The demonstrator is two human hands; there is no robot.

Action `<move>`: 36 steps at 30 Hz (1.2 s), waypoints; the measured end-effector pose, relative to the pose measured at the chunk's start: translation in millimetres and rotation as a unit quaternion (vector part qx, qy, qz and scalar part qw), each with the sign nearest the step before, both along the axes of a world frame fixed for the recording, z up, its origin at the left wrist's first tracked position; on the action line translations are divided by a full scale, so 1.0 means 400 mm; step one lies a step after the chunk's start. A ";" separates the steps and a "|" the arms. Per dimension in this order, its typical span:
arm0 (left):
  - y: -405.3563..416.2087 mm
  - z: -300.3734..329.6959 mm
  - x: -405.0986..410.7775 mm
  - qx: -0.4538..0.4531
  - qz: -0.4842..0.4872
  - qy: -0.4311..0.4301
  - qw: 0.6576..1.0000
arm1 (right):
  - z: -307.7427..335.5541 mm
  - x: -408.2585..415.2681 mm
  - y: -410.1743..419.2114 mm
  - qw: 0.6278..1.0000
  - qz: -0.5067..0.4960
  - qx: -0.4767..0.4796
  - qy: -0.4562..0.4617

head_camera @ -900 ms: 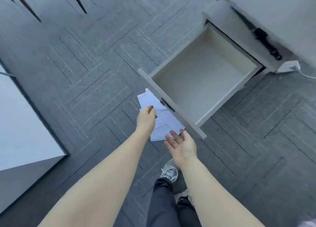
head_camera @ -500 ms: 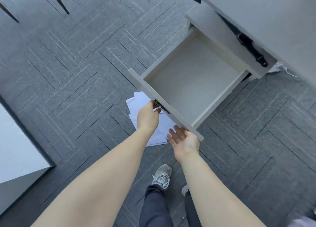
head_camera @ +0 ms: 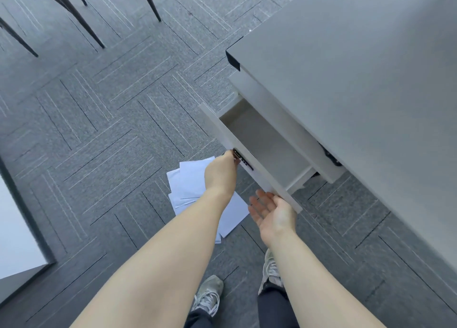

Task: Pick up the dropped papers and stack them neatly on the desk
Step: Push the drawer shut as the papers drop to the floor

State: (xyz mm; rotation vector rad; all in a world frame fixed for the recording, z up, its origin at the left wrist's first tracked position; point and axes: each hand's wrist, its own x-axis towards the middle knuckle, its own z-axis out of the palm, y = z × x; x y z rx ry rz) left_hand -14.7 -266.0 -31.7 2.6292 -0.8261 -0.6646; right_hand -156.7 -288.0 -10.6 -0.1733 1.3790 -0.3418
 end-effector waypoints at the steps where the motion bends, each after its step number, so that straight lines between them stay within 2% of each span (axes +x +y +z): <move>1: -0.027 -0.002 0.000 0.003 -0.004 -0.008 1.000 | 0.000 -0.002 -0.028 1.000 0.006 0.001 -0.001; 9: -0.178 -0.017 -0.012 0.004 -0.038 -0.065 0.997 | -0.008 -0.028 -0.179 1.000 0.015 -0.009 -0.022; 17: -0.248 -0.013 -0.016 0.082 -0.105 -0.106 0.985 | -0.022 -0.037 -0.241 0.999 0.010 -0.033 -0.038; 20: -0.252 -0.010 -0.024 0.097 -0.110 -0.097 0.984 | -0.026 -0.036 -0.239 0.999 0.012 -0.036 -0.037; 23: -0.245 -0.017 -0.022 0.046 -0.063 -0.048 0.996 | -0.031 -0.038 -0.234 0.998 0.014 -0.045 -0.039; 25: -0.241 -0.025 -0.016 -0.008 -0.014 0.017 1.000 | -0.038 -0.042 -0.232 0.998 0.023 -0.055 -0.035; 28: -0.241 -0.025 -0.014 -0.064 0.051 0.141 0.987 | -0.050 -0.044 -0.224 0.997 0.034 -0.070 -0.026; 30: -0.232 -0.019 -0.015 -0.078 0.061 0.191 0.977 | -0.054 -0.034 -0.214 0.995 0.059 -0.082 -0.023; 33: -0.154 -0.049 -0.014 -0.037 0.068 0.220 0.972 | -0.078 -0.008 -0.184 0.983 0.158 -0.091 -0.003; 36: 0.014 -0.158 -0.010 -0.029 0.163 0.224 0.960 | -0.158 0.041 -0.135 0.931 0.338 -0.131 0.047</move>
